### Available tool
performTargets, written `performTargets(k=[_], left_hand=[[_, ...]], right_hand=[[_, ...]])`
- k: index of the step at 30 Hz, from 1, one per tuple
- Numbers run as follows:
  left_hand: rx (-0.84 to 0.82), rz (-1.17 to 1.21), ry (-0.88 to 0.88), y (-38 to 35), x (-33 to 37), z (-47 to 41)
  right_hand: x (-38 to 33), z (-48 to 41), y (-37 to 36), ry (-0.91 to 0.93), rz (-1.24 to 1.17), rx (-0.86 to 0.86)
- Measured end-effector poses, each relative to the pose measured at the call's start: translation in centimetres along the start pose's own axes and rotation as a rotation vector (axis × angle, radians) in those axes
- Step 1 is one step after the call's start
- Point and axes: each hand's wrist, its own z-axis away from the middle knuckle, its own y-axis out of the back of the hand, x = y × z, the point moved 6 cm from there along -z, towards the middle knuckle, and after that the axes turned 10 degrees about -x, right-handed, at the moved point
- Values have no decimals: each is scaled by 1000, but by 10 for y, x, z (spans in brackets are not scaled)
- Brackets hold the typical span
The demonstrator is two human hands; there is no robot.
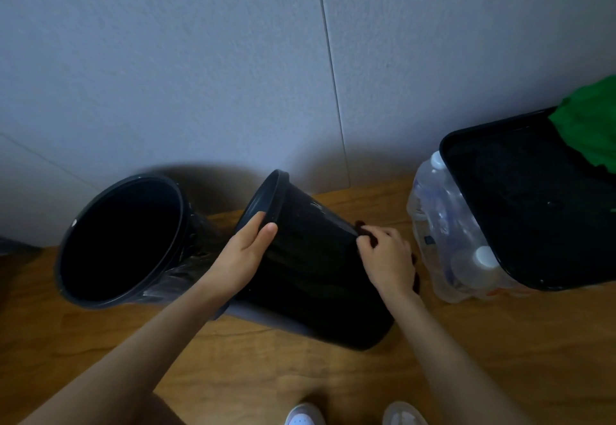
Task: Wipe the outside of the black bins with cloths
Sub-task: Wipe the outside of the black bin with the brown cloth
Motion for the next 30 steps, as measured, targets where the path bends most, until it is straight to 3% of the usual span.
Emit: performTargets(k=[3,9,12,14,20,24,26,30], left_hand=[[-8,6,11,-2,-2,0],[-32,-3,5,-7,-1,3],[-38,14,11,-5,-1,3],[-32,-3,-9,-5,2,3],[11,-67,-19,-5,1,6],[-1,-141,7,-9,-2,5],[-13,-146,25,-8,-2,6],[-15,-70,49,-9,-4,8]], right_hand=[[-5,12,0,14,-7,38],[-102,51,-17,387,-4,127],[-120,43,-21,463,-15,86],[-109,27,-17,432,-19,73],[-3,-26,-3,47,9,-56],[48,-19,2,-101,-61,-82],[45,-7,4,-79,-58,-35],[-20,33,-7,158,-13,101]])
